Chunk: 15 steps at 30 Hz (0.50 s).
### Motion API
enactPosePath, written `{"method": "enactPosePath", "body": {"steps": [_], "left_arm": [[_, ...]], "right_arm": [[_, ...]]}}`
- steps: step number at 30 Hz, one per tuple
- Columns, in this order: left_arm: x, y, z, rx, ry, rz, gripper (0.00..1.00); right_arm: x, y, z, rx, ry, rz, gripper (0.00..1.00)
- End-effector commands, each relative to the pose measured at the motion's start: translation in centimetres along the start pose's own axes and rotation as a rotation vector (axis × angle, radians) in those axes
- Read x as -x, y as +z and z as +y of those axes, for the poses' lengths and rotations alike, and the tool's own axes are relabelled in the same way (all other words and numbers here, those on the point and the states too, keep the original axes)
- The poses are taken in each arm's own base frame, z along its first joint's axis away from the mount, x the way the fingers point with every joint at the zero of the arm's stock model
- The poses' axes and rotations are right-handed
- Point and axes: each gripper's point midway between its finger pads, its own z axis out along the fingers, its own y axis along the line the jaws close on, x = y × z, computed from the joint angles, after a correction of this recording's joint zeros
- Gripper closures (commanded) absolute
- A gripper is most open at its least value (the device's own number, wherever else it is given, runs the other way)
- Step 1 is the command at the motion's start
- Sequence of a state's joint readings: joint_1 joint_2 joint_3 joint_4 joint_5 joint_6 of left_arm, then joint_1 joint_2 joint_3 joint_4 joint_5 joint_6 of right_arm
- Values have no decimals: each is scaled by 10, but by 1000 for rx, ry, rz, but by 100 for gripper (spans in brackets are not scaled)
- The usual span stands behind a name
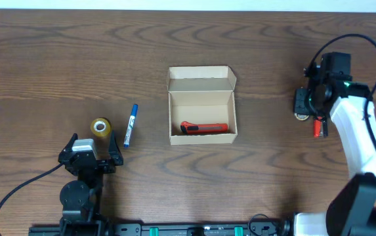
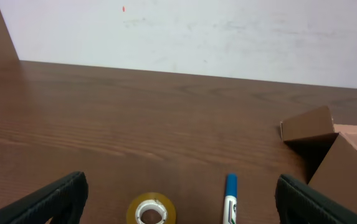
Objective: Pack container
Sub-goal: 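Carry the correction tape into the cardboard box and release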
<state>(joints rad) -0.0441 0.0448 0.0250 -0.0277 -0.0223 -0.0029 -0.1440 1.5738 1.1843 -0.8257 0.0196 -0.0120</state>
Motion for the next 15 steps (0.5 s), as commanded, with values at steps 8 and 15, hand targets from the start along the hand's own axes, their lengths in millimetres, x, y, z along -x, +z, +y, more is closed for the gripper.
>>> {"method": "enactPosePath", "body": {"steps": [8, 15], "left_arm": [[-15, 1, 0, 0, -1, 42, 5], [-15, 1, 0, 0, -1, 42, 5]], "right_arm": [[11, -26, 51, 118, -220, -97, 99], [11, -39, 110, 178, -466, -143, 99]]}}
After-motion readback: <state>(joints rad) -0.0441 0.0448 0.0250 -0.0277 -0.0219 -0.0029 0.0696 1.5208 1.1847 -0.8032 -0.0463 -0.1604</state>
